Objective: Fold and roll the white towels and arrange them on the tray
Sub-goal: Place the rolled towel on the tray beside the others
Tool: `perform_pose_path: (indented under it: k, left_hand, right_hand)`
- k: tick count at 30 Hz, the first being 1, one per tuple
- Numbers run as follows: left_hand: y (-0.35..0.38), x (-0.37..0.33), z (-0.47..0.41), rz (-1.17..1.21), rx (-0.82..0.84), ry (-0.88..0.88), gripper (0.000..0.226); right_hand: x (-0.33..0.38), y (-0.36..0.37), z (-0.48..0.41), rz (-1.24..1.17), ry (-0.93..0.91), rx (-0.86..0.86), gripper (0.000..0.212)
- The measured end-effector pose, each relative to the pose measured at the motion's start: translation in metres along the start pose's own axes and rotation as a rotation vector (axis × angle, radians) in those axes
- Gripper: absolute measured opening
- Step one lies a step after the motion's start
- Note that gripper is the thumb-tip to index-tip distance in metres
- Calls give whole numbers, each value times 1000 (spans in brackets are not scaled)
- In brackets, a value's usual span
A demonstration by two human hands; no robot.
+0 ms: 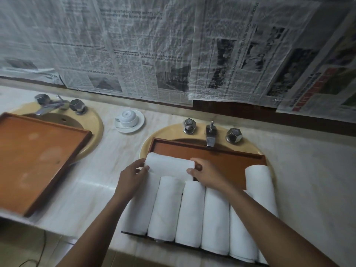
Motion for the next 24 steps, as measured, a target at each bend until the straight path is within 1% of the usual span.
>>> perform_pose_path:
  k: [3, 5, 7, 9, 11, 13, 17, 20, 24]
  left_hand:
    - [-1, 5, 0, -20, 3, -4, 31]
    - [-2, 4, 4, -41, -27, 19, 34]
    - [-3, -1, 9, -61, -83, 59, 38]
    - [-2, -13, 19, -84, -142, 127, 40]
    - [2, -28, 31, -90, -183, 195, 38]
    - [8, -43, 44, -79, -196, 245, 34]
    - [30, -72, 73, -73, -181, 329, 27]
    - [58, -96, 100, -55, -139, 394, 25]
    - [104, -122, 131, -46, -61, 426, 20]
  right_hand:
    - [0, 0, 4, 3, 0, 22, 64]
    - [0, -2, 9, 18, -1, 23, 62]
    - [2, -7, 15, 20, -18, 9, 56]
    - [4, -13, 23, 16, -41, 1, 45]
    - [3, -21, 32, 40, -69, -25, 37]
    - [0, -33, 47, 41, -75, -74, 34]
    - [-10, -60, 91, -14, -84, -184, 29]
    - [-28, -88, 133, -48, -91, -298, 25]
    - [-58, -120, 194, -56, -62, -379, 21]
Point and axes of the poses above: each hand's wrist, its own z-axis away from the middle knuckle, its own y-axis out of the palm, x = y × z, the point moved 6 cm from there along -z, towards the middle knuckle, and after that the axes turned 11 degrees about -y, right-handed, at the moved point
